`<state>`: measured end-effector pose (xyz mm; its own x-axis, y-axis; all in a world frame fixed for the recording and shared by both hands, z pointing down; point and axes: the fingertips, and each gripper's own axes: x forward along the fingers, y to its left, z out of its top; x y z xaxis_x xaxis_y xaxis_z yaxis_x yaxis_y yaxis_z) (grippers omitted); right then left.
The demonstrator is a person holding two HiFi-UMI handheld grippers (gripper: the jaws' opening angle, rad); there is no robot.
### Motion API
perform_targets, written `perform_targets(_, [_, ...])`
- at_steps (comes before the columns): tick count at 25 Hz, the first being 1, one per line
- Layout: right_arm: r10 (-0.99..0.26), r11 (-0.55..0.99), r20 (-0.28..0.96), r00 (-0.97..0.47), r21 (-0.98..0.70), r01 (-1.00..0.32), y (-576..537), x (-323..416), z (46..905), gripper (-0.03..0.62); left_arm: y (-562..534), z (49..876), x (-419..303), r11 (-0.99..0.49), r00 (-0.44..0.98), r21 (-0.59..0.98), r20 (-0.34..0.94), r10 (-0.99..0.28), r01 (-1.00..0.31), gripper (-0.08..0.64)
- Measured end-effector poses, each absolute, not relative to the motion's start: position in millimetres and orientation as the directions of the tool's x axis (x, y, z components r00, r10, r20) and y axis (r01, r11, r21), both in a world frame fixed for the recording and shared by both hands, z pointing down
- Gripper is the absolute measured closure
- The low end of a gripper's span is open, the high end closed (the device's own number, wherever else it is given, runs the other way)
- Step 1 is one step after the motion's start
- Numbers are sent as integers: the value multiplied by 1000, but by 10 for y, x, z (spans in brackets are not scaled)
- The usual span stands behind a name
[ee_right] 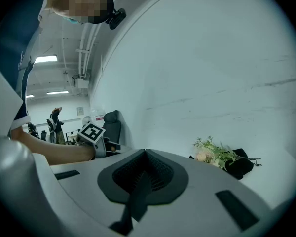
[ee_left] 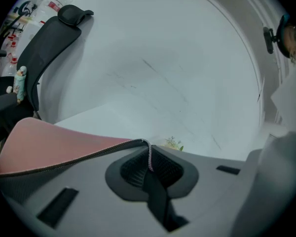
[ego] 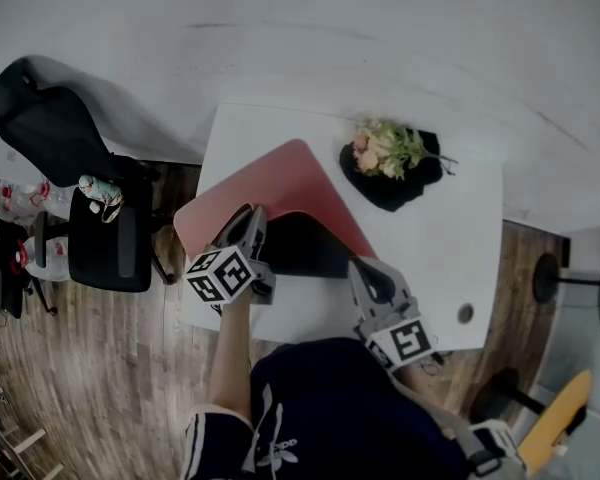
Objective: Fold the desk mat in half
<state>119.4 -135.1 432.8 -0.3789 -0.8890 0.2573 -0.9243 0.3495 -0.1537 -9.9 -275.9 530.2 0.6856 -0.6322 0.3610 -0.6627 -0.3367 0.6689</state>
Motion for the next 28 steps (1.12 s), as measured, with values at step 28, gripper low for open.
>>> perform_targets(28, [-880,259,360,-309,-182,-949,-1630,1474,4714,589,-4110,6001,491,-298,668,640,472,-575,-708,540])
